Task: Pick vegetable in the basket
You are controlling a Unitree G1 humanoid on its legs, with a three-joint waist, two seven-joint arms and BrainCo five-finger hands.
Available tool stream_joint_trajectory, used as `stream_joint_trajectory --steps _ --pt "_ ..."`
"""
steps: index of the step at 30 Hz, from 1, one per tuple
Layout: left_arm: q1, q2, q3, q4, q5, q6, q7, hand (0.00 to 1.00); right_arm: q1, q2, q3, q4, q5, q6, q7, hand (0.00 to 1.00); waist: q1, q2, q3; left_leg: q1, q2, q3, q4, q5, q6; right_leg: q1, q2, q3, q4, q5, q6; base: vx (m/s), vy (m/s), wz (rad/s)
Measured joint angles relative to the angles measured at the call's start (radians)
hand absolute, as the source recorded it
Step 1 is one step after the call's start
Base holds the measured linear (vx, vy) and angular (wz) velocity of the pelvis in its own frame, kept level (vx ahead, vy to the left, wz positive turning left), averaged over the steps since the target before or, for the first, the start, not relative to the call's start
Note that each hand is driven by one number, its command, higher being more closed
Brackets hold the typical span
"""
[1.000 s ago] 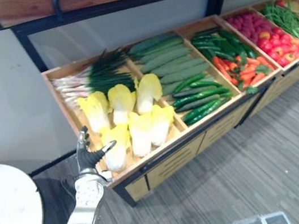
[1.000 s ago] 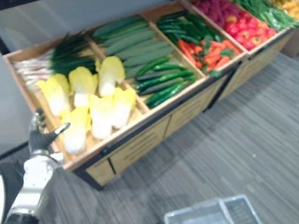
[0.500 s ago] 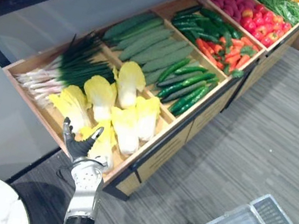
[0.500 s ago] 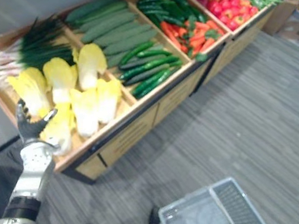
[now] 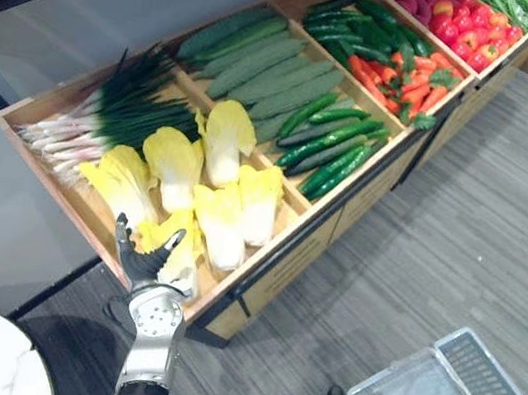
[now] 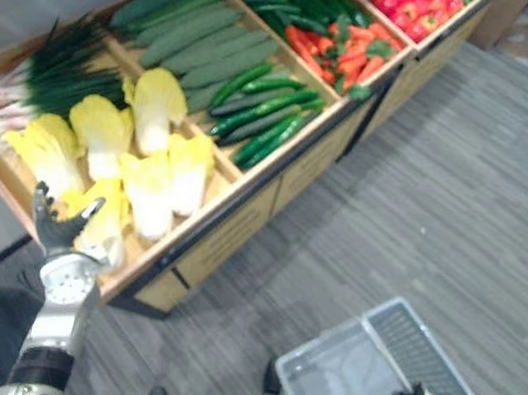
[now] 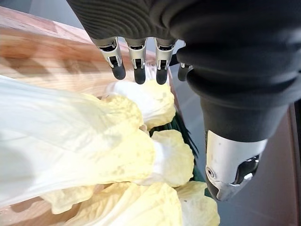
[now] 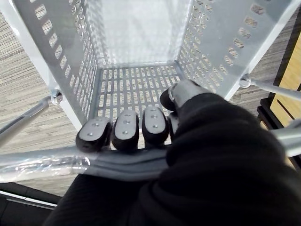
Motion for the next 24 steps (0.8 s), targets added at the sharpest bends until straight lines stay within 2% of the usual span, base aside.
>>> stream_joint_trajectory --steps 24 --pt "0.09 0.0 -0.048 0.027 0.008 0.001 -0.023 0.0 0.005 0.003 0.003 0.008 -0.002 0.003 -0.029 1.0 0.003 0.011 0.004 0.016 0.0 -0.004 0.023 -0.01 -0.002 0.025 -0.003 0.001 0.0 0.001 0.001 -0.01 -0.006 0.0"
